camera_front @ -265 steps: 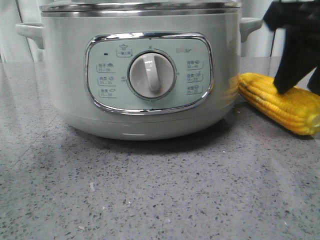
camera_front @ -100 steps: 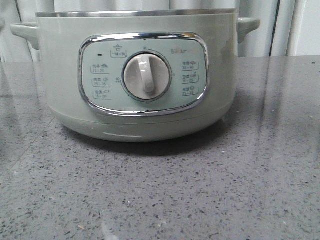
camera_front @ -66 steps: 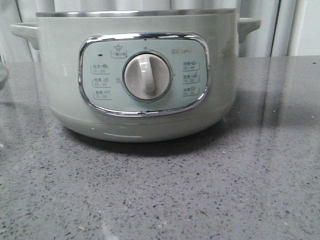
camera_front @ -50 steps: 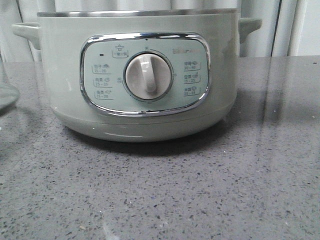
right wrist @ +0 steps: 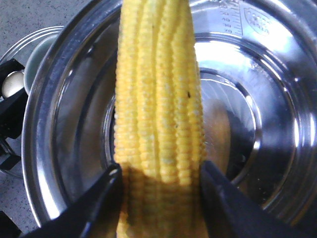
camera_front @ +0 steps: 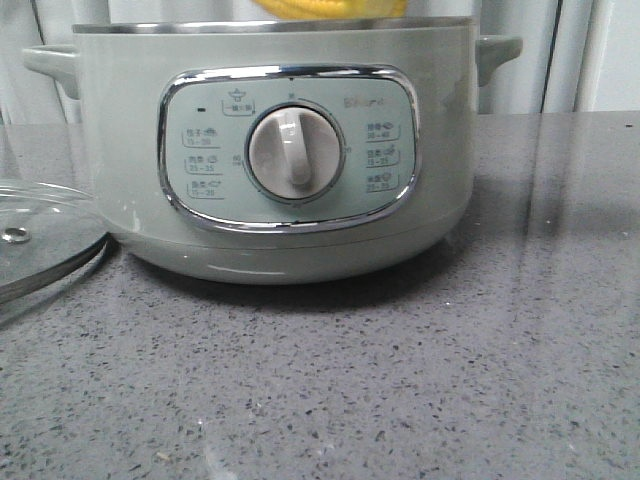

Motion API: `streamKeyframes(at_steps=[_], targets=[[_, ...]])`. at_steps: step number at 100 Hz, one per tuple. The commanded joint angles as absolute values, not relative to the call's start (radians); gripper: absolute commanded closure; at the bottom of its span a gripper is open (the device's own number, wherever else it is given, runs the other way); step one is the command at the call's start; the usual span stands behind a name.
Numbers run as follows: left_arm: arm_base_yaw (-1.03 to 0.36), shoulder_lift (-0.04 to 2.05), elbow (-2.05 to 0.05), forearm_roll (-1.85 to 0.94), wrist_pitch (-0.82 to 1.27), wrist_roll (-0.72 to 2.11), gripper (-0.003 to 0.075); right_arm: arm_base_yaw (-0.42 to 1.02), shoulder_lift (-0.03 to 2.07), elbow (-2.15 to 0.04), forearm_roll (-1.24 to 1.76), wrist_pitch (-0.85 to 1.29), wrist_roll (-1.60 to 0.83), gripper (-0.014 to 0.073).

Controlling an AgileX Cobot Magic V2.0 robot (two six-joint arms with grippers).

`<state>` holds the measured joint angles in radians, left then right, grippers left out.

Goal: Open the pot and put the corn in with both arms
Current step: 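Lift the glass lid off and set it down beside the pot, then carry the corn over the open pot and lower it inside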

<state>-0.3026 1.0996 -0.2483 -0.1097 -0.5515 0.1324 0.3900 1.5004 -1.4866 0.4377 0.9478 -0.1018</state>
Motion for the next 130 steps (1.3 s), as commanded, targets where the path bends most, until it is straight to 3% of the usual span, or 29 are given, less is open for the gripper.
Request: streamKeyframes(at_steps=[1,25,50,57,87,106,116,130], targets=[[-0.311,1.094,-0.287,-0.111,-0.703,0.126,0.0741,0.389,1.466,-1.522,0.453,0.897,-0.114,0.0207],[-0.311,1.094,-0.287,-0.111,-0.707,0.126,0.0727,0.389,1.466,-1.522,0.453,0.896,-0.114,0.0207],[-0.311,1.094,-0.287,-0.111,-0.704,0.126,0.0435,0.389,1.466,-1.522,0.453,0.896,-0.114,0.0207],[-0.311,1.094,-0.287,-0.111,-0.704,0.126,0.0398,0.389,1.466,-1.522,0.453,0.891,-0.114,0.0207],[-0.311,1.094,-0.287,-0.144,-0.700,0.126,0.0307,0.389,1.448,-1.522,0.453,0.884,-0.114,0.0207],[-0.311,1.052,-0.287,-0.155,-0.704,0.126,0.0312,0.389,1.418,-1.522,0.446,0.890,-0.114,0.0213],[-0.311,0.961,-0.287,-0.155,-0.692,0.126,0.0312,0.389,1.385,-1.522,0.397,0.917,-0.114,0.0306],[-0.311,0.794,-0.287,-0.155,-0.601,0.126,0.0342,0.389,1.325,-1.520,0.285,0.968,-0.114,0.0534]])
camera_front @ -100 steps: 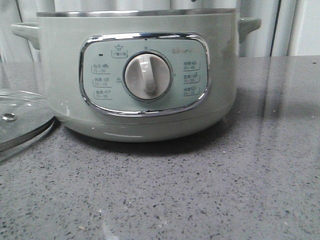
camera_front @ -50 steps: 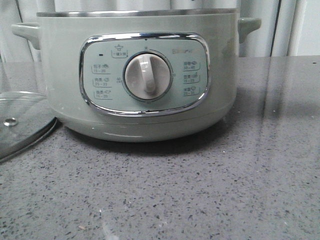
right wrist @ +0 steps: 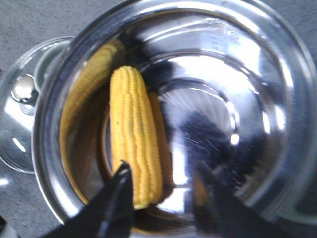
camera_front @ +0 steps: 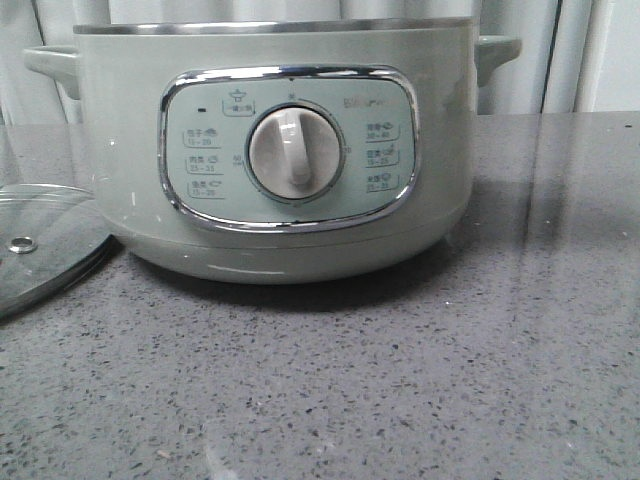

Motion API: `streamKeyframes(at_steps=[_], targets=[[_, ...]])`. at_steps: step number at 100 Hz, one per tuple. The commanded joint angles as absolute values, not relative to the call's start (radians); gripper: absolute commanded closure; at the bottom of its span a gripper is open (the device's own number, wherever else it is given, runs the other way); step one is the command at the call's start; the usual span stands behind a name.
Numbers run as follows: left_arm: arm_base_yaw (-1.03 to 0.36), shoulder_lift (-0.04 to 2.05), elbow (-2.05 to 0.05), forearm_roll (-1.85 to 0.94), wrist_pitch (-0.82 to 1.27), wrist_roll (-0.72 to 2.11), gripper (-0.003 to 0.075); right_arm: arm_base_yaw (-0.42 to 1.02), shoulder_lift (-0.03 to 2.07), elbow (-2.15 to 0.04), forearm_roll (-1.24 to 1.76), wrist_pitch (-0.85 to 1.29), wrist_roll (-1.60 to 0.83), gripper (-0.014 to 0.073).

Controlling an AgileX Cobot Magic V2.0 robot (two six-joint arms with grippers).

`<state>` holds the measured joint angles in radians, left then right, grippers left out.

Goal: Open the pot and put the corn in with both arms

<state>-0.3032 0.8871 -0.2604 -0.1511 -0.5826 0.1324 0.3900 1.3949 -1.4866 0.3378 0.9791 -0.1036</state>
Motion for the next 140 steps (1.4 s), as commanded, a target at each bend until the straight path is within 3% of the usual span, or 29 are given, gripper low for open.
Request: streamKeyframes(at_steps=[1,10,36,66,101,140], targets=[[-0.311,0.785,-0.287,-0.155,-0.588,0.126,0.0351,0.389,1.321,-1.520,0.281,0.971,-0.114,0.0554],[-0.311,0.671,-0.287,-0.155,-0.507,0.126,0.0419,0.389,1.271,-1.519,0.241,0.999,-0.114,0.0666],[-0.311,0.350,-0.289,-0.156,-0.271,0.125,0.0742,0.389,1.060,-1.428,0.186,0.859,-0.114,0.0664],[-0.311,0.118,-0.289,-0.201,0.000,0.122,0.0741,0.389,0.731,-1.032,0.082,0.537,-0.114,0.0665],[-0.311,0.060,-0.287,-0.201,0.131,0.122,0.0741,0.389,0.393,-0.530,0.017,0.188,-0.114,0.0665],[-0.311,0.060,-0.287,-0.201,0.136,0.122,0.0741,0.389,0.267,-0.332,0.012,0.154,-0.114,0.0665]])
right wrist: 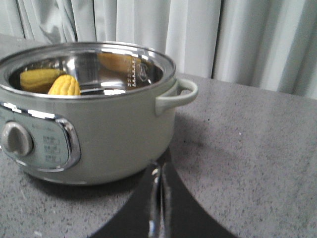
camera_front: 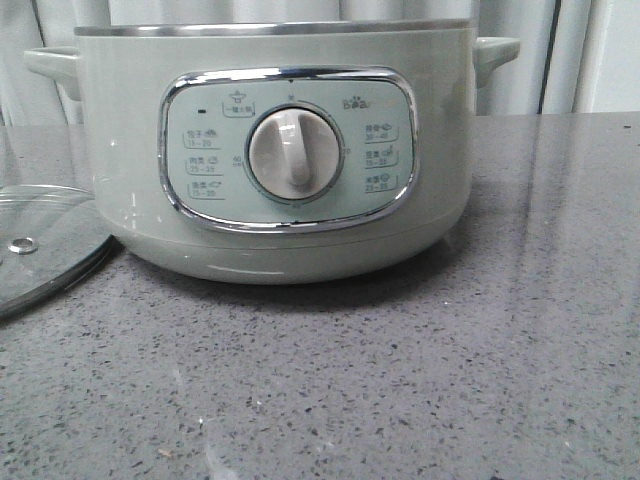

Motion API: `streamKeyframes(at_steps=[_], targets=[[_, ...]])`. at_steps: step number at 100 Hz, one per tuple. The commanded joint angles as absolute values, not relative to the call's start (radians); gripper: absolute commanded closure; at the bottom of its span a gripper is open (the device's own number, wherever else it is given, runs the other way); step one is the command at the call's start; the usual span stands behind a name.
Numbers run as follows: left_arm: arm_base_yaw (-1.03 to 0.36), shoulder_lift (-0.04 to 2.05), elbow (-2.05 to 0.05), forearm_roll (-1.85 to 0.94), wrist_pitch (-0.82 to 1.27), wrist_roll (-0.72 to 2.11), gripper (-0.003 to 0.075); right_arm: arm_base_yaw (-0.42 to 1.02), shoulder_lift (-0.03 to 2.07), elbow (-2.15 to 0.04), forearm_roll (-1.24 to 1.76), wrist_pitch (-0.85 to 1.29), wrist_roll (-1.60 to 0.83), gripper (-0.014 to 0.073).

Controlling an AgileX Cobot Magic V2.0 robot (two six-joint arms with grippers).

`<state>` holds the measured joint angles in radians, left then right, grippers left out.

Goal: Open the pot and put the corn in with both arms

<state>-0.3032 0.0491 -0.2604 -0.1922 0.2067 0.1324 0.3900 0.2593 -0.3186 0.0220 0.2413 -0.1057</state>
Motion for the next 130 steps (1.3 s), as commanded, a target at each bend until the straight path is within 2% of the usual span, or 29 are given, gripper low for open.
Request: streamKeyframes(at_steps=[1,36,47,69,87,109,130], targets=[[-0.311,0.060,-0.287,-0.201,0.136,0.122,0.0741,0.389,0.267,-0.329,0.012,0.154,-0.114,0.0665],[-0.311,0.060,-0.285,-0.201,0.134,0.122,0.0741,0.389,0.267,-0.318,0.012,0.161,-0.114,0.0665],[-0.292,0.060,-0.252,-0.197,0.072,0.122,0.0741,0.389,0.267,-0.318,0.012,0.161,-0.114,0.0665],[-0.092,0.048,-0.080,-0.156,-0.085,0.122,0.0741,0.389,0.267,-0.318,0.012,0.161,-0.114,0.0665],[0.011,-0.038,0.027,-0.076,-0.043,0.122,0.0741,0.389,0.267,-0.318,0.012,0.161,-0.114,0.0665],[0.031,-0.034,0.025,-0.076,0.276,0.122,0.0741,0.389,0.267,-0.318,0.012,0.162,-0.114,0.0665],[0.031,-0.034,0.021,-0.076,0.245,0.122,0.0741,0.389,0.267,-0.318,0.012,0.162,-0.114,0.0665]])
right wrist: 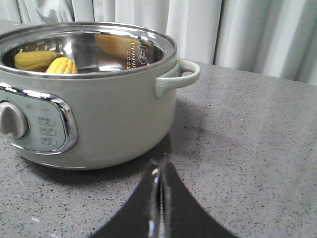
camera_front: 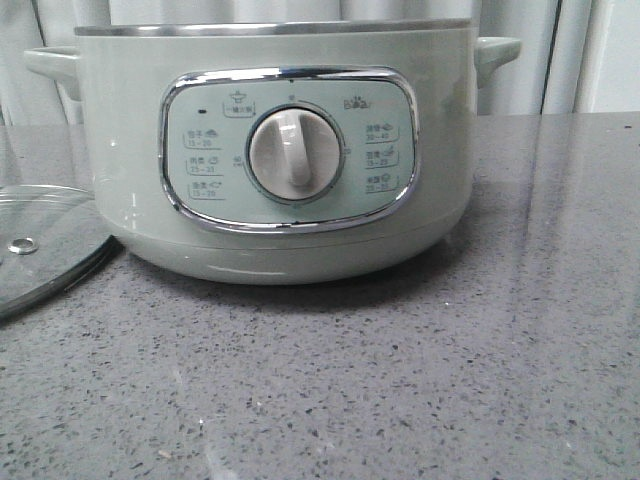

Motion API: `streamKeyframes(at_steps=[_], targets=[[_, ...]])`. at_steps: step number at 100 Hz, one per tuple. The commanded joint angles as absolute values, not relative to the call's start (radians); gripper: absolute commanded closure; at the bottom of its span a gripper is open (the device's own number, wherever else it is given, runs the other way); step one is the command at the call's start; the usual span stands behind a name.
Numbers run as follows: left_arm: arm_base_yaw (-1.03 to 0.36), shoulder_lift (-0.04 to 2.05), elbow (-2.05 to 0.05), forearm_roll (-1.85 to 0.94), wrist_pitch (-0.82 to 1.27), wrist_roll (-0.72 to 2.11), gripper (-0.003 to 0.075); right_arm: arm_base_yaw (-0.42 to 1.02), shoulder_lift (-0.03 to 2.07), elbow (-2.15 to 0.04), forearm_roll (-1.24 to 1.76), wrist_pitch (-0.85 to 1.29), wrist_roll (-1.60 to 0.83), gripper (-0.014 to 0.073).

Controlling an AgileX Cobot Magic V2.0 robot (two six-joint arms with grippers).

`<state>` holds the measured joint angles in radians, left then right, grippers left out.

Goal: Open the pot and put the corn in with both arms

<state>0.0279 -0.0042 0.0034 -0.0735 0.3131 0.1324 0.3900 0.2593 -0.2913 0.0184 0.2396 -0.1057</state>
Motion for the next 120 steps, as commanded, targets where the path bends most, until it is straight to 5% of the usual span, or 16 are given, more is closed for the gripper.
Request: streamKeyframes(at_steps=[1,59,85,120], targets=[[0.031,-0.034,0.021,-0.076,0.245,0.122,0.0741,0.389,0.267,-0.318,0.012,0.162,-0.114,0.0665],[0.031,-0.034,0.021,-0.076,0.245,0.122,0.0741,0.356,0.248,-0.267,0.000,0.150,-0.114,0.0665],[0.031,-0.034,0.021,-0.076,0.245,0.122,0.0741,0.086,0.126,0.033,0.000,-0.337,-0.077,0.0665],[0.031,-0.034,0.021,-0.076,0.243,0.122,0.0741,-0.149,-0.034,0.029,0.000,0.282,-0.067,0.0665]])
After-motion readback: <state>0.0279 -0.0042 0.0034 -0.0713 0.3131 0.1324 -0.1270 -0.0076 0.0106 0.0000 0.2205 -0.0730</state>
